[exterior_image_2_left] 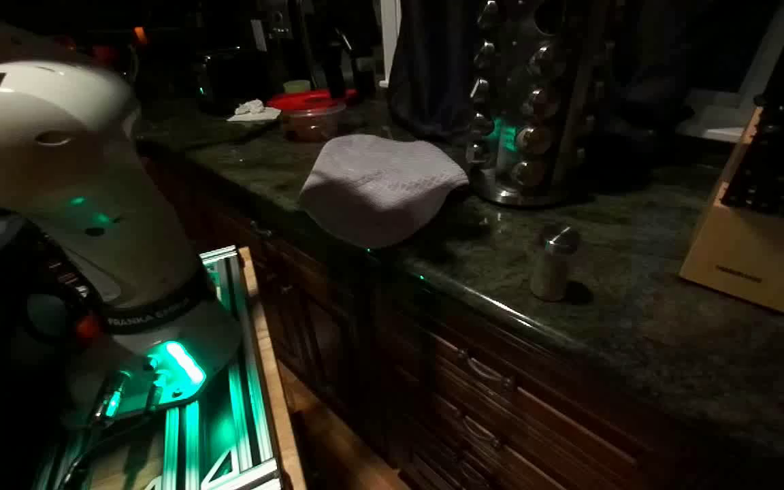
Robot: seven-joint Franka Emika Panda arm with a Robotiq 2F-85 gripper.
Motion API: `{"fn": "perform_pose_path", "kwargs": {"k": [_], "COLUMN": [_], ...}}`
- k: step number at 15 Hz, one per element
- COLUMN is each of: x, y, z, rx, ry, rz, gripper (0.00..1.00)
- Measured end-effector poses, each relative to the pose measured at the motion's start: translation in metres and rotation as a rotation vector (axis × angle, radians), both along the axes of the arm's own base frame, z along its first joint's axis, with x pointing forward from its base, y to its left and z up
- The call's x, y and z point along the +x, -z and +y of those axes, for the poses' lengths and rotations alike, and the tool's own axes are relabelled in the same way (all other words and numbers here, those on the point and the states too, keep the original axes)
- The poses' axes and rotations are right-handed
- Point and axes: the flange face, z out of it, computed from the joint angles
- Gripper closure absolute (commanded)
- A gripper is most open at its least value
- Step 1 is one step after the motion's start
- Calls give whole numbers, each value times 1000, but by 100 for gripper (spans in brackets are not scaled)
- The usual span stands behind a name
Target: Take a jar out of the stand
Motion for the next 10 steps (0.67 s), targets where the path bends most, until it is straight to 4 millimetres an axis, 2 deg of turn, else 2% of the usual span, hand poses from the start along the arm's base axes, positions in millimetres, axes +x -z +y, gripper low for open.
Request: {"fn": "perform_pose_path", "kwargs": {"k": [10], "x": [2], "y": [1], "z": [-2], "rx": [8], "ry": [21], "rz": [3], "gripper": [0]}}
